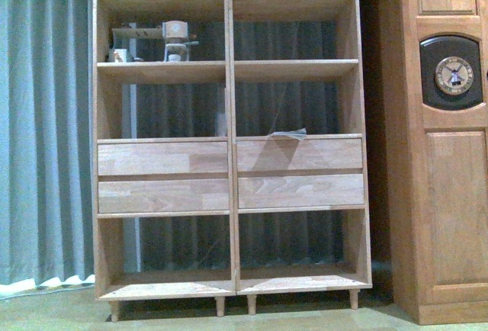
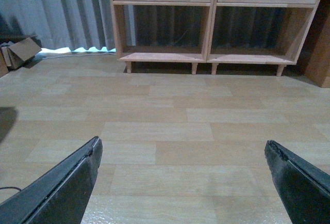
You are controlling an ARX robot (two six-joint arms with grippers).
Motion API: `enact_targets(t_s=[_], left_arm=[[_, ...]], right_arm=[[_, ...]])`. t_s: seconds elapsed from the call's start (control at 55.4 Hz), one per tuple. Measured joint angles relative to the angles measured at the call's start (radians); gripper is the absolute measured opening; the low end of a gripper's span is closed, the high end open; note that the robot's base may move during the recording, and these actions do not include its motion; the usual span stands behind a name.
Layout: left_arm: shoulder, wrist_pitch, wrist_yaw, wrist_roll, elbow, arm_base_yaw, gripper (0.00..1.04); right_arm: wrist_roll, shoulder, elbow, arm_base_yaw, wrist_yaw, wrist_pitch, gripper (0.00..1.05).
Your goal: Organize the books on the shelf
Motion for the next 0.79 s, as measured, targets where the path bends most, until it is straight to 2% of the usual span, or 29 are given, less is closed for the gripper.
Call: enact_targets(t_s=[0.794], left_arm=[[0.000, 0.000, 0.000, 0.000, 0.000, 0.000, 0.97]], right_arm=[[0.000, 0.000, 0.000, 0.000, 0.000, 0.000, 0.98]])
